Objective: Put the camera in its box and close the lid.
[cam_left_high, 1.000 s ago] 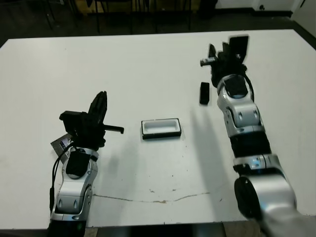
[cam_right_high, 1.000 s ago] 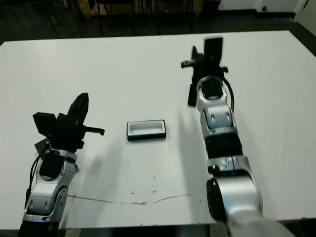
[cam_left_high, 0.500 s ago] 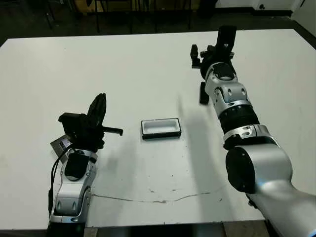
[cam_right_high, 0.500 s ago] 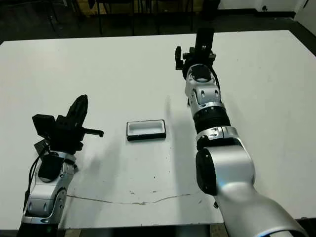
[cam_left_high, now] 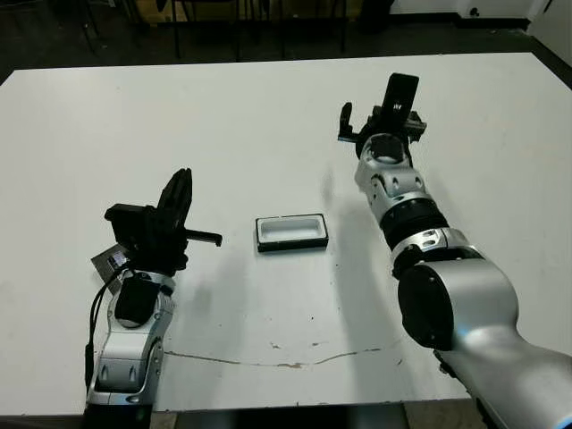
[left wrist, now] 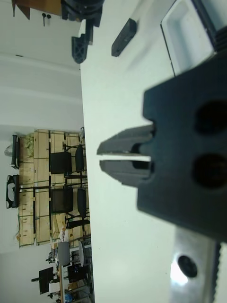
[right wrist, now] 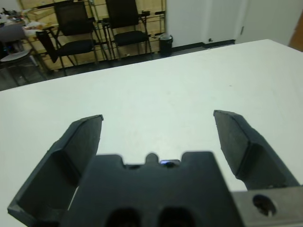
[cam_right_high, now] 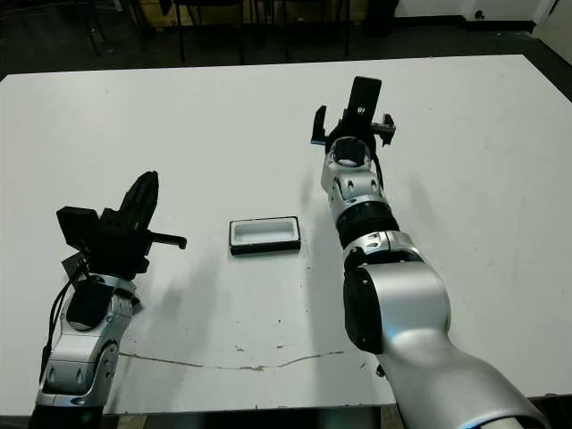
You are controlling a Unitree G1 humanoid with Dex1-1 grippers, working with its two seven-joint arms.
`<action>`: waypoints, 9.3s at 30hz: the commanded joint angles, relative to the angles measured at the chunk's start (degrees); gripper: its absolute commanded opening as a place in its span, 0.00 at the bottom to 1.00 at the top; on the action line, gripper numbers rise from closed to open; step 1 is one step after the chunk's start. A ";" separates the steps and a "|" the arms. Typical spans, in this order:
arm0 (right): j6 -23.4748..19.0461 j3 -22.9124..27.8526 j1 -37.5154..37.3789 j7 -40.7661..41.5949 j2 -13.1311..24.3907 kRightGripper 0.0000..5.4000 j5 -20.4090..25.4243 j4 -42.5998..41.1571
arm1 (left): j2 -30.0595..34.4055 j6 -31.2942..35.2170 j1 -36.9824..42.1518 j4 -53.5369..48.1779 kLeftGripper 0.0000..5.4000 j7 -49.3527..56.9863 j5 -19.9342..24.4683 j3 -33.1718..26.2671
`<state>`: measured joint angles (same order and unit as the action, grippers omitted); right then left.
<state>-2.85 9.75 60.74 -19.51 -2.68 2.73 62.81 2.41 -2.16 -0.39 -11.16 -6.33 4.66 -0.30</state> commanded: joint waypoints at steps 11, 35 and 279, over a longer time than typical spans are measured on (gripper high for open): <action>2.11 2.16 -3.31 0.49 -1.26 1.00 1.99 2.86 | 0.47 0.06 -1.66 0.44 0.00 -0.52 -0.12 0.16; 1.73 1.76 -8.13 -1.96 -3.14 1.00 1.30 4.21 | 0.14 0.13 -2.44 0.23 0.00 -0.59 0.14 0.37; 13.96 -27.03 -42.03 46.07 19.15 0.15 -20.50 -61.87 | -0.49 0.92 -6.12 -2.44 0.00 0.79 -0.29 1.06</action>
<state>13.24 -16.70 18.93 26.19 15.99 -16.74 1.23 1.77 -1.89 -5.36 -14.12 -5.72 4.67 0.79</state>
